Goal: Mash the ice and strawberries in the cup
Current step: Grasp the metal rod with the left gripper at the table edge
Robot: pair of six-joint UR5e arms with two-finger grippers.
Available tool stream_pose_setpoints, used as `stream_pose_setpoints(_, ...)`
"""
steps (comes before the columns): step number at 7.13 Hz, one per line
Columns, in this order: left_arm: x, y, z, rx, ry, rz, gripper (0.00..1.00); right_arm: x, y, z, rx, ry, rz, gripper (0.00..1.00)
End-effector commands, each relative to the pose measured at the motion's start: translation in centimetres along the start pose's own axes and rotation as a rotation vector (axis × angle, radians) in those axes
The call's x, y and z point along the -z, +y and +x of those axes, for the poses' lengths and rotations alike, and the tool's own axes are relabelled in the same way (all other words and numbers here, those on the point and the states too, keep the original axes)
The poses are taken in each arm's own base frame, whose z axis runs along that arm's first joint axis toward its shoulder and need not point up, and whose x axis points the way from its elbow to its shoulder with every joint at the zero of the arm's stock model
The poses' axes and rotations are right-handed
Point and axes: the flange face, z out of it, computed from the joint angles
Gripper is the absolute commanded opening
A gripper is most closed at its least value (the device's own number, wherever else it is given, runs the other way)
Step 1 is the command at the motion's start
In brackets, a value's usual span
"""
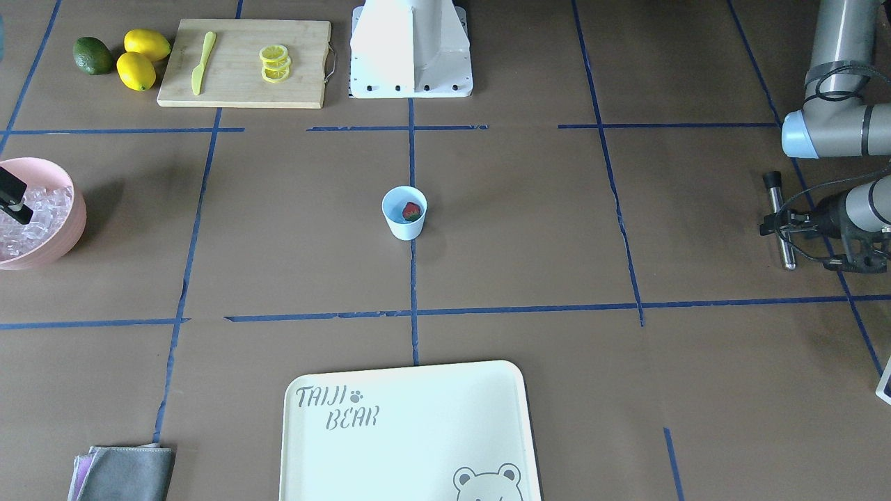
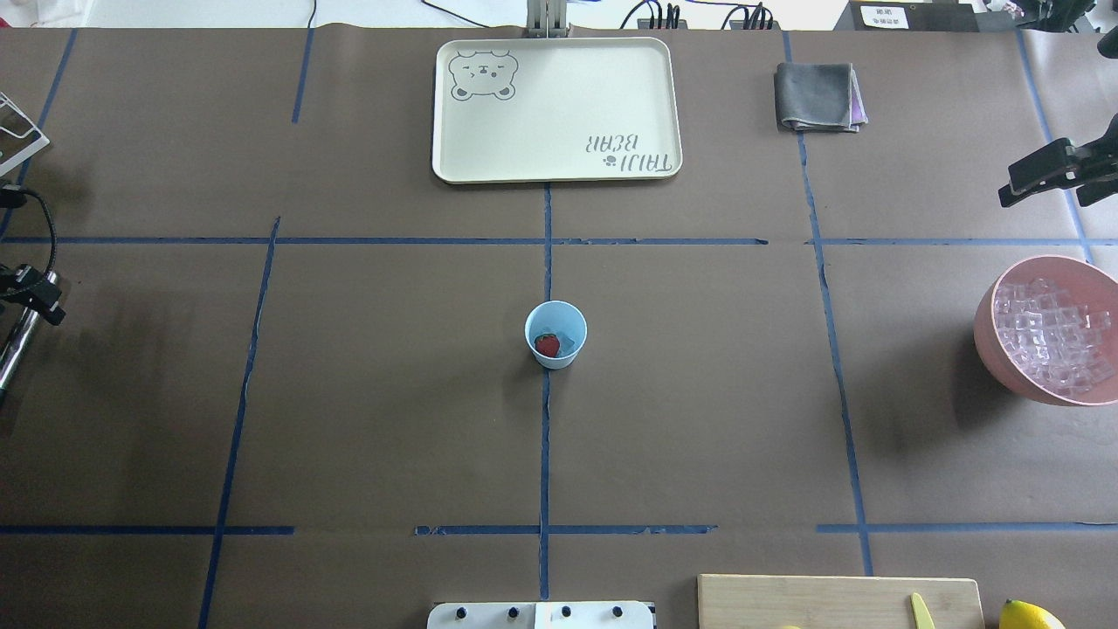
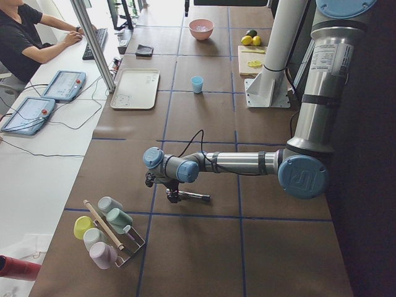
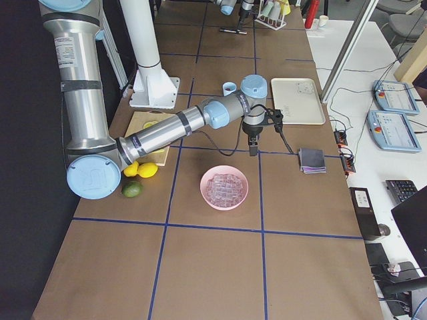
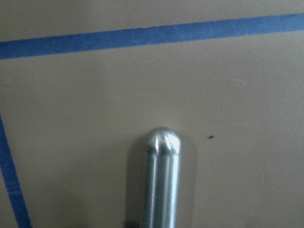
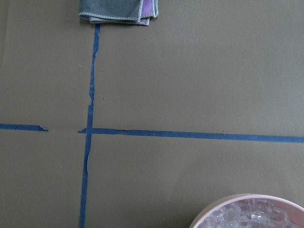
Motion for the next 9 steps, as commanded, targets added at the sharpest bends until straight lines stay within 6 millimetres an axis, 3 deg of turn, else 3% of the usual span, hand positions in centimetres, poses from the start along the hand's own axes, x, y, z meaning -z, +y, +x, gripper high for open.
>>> stream_pose_setpoints(1,-0.1,0.0,0.0,-0.01,-0.004,0.001,0.82,0.0,0.0,0.0,-0.001,0.0,-0.001,1.0)
stream_pose_setpoints(5,-0.1,-0.1,-0.3,-0.012,-0.04,0.01,0.07,0.0,0.0,0.0,-0.002,0.001,-0.002,1.0)
stream_pose_setpoints(6,0.1,-0.2,0.0,-0.018,-0.039,0.014,0.0,0.0,0.0,0.0,-0.002,0.001,-0.002,1.0)
stream_pose_setpoints(7,1.3,-1.1,1.5,-0.03,-0.023,0.036,0.0,0.0,0.0,0.0,-0.002,0.001,-0.002,1.0)
stream_pose_setpoints(8,4.0,-1.5,4.7,-0.082,-0.009,0.085,0.0,0.1,0.0,-0.1,-0.001,0.0,-0.001,1.0)
stream_pose_setpoints(9,8.0,-2.9,9.7,-0.127,0.009,0.124,0.0,0.1,0.0,-0.1,-0.001,0.0,-0.001,1.0)
